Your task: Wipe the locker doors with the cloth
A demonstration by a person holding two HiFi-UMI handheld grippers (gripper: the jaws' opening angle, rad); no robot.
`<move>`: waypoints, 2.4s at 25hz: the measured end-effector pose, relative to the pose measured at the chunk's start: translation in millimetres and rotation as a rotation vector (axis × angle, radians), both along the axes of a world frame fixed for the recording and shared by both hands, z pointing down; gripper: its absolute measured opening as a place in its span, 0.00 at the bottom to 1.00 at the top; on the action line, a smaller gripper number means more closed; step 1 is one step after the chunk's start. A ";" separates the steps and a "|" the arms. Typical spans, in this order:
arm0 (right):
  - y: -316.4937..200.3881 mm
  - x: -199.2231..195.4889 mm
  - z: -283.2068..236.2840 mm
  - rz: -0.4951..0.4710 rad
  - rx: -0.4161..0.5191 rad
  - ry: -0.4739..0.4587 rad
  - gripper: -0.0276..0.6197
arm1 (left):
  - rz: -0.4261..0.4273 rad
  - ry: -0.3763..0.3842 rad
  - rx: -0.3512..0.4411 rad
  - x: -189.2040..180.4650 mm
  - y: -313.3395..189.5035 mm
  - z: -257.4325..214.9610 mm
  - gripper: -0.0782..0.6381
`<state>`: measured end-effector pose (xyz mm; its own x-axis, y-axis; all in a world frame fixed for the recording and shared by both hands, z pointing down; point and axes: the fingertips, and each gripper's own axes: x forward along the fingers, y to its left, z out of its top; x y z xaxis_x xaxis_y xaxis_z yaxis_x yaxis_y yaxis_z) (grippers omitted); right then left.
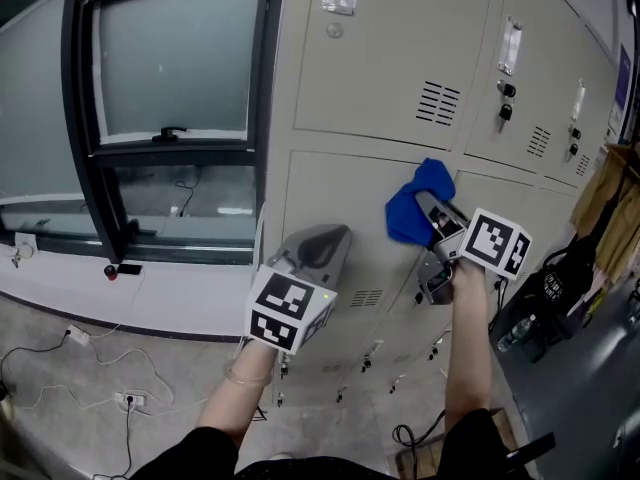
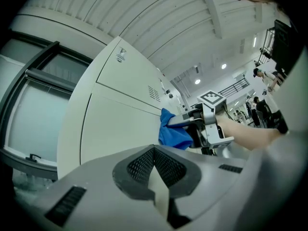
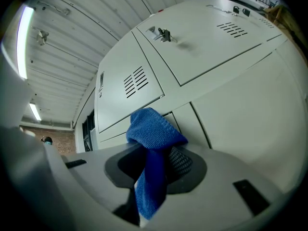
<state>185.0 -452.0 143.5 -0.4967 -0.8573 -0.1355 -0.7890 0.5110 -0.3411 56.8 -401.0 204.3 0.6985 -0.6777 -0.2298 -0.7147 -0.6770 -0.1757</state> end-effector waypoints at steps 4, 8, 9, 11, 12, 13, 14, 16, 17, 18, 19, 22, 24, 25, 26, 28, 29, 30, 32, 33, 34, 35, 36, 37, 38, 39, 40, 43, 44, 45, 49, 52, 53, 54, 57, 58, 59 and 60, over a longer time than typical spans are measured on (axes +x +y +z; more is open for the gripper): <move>-2.0 16.0 1.7 0.026 -0.007 0.002 0.19 | 0.006 -0.007 -0.003 4.8 -1.4 1.8 0.12; -3.4 29.1 2.4 0.044 -0.009 0.004 0.19 | 0.005 -0.010 -0.005 6.0 -1.0 3.7 0.12; -3.8 31.9 2.6 0.047 -0.009 0.002 0.20 | 0.005 -0.011 -0.006 6.2 -0.7 4.5 0.12; -4.7 36.5 3.0 0.050 -0.011 -0.010 0.20 | 0.004 -0.016 -0.007 6.3 -0.2 6.2 0.12; -5.2 38.1 3.2 0.050 -0.012 -0.018 0.20 | 0.002 -0.019 -0.007 5.9 -0.2 6.8 0.12; -5.6 39.2 3.3 0.051 -0.012 -0.024 0.20 | 0.000 -0.019 -0.007 5.1 -0.1 6.9 0.12; -5.9 40.1 3.6 0.053 -0.013 -0.028 0.20 | -0.003 -0.017 -0.007 3.9 0.0 6.7 0.12; -6.2 41.3 4.1 0.059 -0.015 -0.035 0.20 | -0.009 -0.009 -0.007 0.9 0.6 6.1 0.12; -6.3 41.5 4.0 0.062 -0.012 -0.039 0.20 | -0.012 -0.006 -0.008 -0.7 1.0 6.0 0.12; -6.1 41.4 3.8 0.065 -0.007 -0.042 0.20 | -0.014 -0.003 -0.010 -2.3 1.6 6.3 0.12; -5.0 40.5 3.5 0.067 0.000 -0.044 0.20 | -0.015 -0.001 -0.013 -3.8 2.7 7.1 0.12; 6.9 26.4 3.8 0.040 0.039 -0.015 0.20 | -0.019 0.006 -0.021 -9.6 9.2 13.4 0.12; 16.8 5.7 4.9 -0.006 0.062 0.010 0.20 | -0.029 0.014 -0.026 -16.2 13.2 18.0 0.12; 20.6 -5.8 5.9 -0.030 0.066 0.010 0.20 | -0.035 0.020 -0.030 -19.6 15.1 19.0 0.12; 23.7 -17.1 7.6 -0.051 0.064 0.006 0.20 | -0.041 0.026 -0.034 -22.9 16.9 20.0 0.12; 29.6 -39.1 14.5 -0.088 0.047 -0.001 0.20 | -0.053 0.033 -0.043 -29.3 20.3 24.5 0.12; 32.5 -51.7 18.9 -0.117 0.041 -0.003 0.20 | -0.058 0.033 -0.048 -32.4 22.6 27.3 0.12; 34.7 -65.2 23.0 -0.154 0.040 -0.003 0.20 | -0.065 0.029 -0.053 -35.9 24.5 30.4 0.12; 36.1 -89.5 31.6 -0.217 0.035 0.005 0.20 | -0.087 0.020 -0.062 -45.3 26.5 36.7 0.12; 35.5 -99.6 36.2 -0.239 0.028 0.013 0.20 | -0.099 0.017 -0.067 -50.9 26.9 39.6 0.12; 34.6 -109.1 40.7 -0.258 0.020 0.019 0.20 | -0.112 0.017 -0.073 -56.9 27.2 42.1 0.12; 33.6 -118.3 44.8 -0.277 0.013 0.023 0.20 | -0.125 0.020 -0.079 -63.2 27.4 44.3 0.12; 32.7 -127.3 48.7 -0.295 0.006 0.028 0.20 | -0.137 0.022 -0.085 -69.4 27.5 46.4 0.12; 31.8 -136.1 52.6 -0.313 0.001 0.034 0.20 | -0.149 0.024 -0.090 -75.4 27.5 48.4 0.12; 30.9 -144.6 57.0 -0.331 -0.005 0.042 0.20 | -0.161 0.024 -0.094 -80.9 27.5 50.5 0.12; 29.8 -152.5 62.1 -0.347 -0.013 0.053 0.20 | -0.172 0.024 -0.097 -86.0 27.6 52.4 0.12; 29.2 -160.6 67.0 -0.362 -0.021 0.062 0.20 | -0.183 0.024 -0.099 -91.1 27.7 54.0 0.12; 33.8 -188.3 77.6 -0.417 -0.044 0.073 0.20 | -0.215 0.033 -0.106 -106.3 29.1 58.6 0.12; 35.4 -196.1 82.0 -0.433 -0.050 0.082 0.20 | -0.222 0.036 -0.111 -110.6 29.4 60.4 0.12; 36.2 -202.3 86.5 -0.442 -0.056 0.094 0.20 | -0.227 0.038 -0.116 -113.9 29.6 62.5 0.12; 30.4 -214.0 101.0 -0.424 -0.066 0.156 0.20 | -0.238 0.036 -0.134 -119.7 28.3 70.2 0.12; 23.8 -214.9 106.3 -0.412 -0.085 0.165 0.20 | -0.236 0.036 -0.143 -118.8 25.7 72.9 0.12; 23.0 -213.8 106.5 -0.413 -0.087 0.162 0.20 | -0.233 0.035 -0.144 -117.5 24.7 73.5 0.12; 22.8 -212.3 106.5 -0.414 -0.086 0.161 0.20 | -0.229 0.034 -0.146 -115.6 23.8 73.9 0.12; 22.5 -206.8 106.8 -0.407 -0.078 0.175 0.20 | -0.217 0.033 -0.149 -108.3 21.1 74.4 0.12; 22.2 -204.5 107.1 -0.403 -0.077 0.178 0.20 | -0.212 0.032 -0.151 -105.5 20.4 74.7 0.12; 21.8 -201.7 107.4 -0.400 -0.077 0.176 0.20 | -0.205 0.031 -0.152 -102.4 19.7 75.1 0.12; 21.3 -198.6 107.6 -0.396 -0.079 0.170 0.20 | -0.199 0.029 -0.153 -99.0 19.1 75.6 0.12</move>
<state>-13.6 -430.8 251.0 -0.7988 -0.6005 0.0353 -0.5857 0.7630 -0.2735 -42.2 -381.9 279.9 0.5426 -0.8295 -0.1322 -0.8397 -0.5399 -0.0590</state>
